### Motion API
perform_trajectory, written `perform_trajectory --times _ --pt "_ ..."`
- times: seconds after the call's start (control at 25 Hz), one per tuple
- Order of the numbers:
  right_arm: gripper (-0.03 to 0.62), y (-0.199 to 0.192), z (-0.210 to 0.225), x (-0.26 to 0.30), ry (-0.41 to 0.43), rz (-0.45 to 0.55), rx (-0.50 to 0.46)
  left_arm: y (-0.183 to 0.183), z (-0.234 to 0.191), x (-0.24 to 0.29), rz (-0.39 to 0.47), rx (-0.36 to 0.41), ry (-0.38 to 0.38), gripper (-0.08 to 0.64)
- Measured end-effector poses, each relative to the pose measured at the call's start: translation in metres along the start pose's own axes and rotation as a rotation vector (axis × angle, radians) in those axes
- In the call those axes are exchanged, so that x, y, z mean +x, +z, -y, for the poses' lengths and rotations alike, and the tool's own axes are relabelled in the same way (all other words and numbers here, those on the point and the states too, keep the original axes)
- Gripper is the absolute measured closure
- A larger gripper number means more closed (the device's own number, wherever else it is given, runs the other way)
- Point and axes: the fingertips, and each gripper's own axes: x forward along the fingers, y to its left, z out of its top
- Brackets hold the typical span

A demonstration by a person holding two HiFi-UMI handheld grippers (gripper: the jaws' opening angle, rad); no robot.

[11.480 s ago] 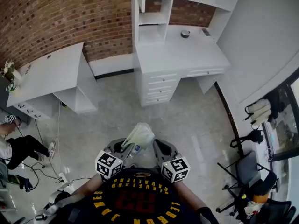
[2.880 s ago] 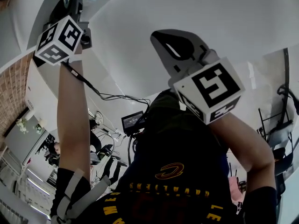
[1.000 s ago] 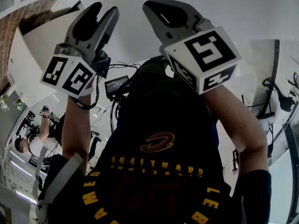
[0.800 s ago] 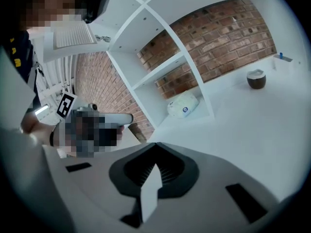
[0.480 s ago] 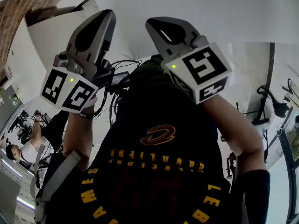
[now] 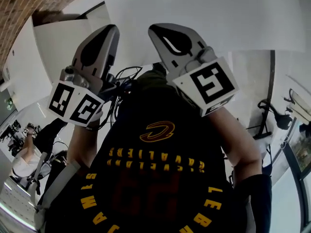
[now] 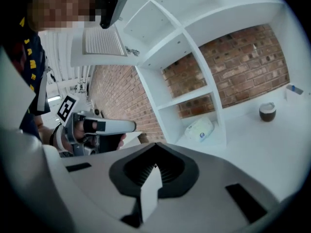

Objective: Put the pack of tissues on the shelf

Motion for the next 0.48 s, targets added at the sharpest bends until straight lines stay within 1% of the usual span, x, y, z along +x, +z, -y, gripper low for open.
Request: perform_trajectory --times 0.12,0.28,0.36,0.48 --pt "0.603 0.026 0.001 -0.017 -0.027 0.055 -0.001 0.008 0.020 -0.012 0.030 -0.011 -0.009 0.557" --pt "0.603 0.063 -0.001 -0.032 -0.037 0.114 -0.042 0.017 0.039 -0.015 0.063 0.024 -0.054 0.557" --pt "0.603 0.071 -0.008 -0.038 -0.040 0.120 -0.063 0.016 0.045 -0.016 0.056 0.030 -0.073 0.557" --pt "0.603 0.068 -0.018 -0.041 -0.046 0.102 -0.077 0.019 0.047 -0.018 0.062 0.035 -0.086 0.557"
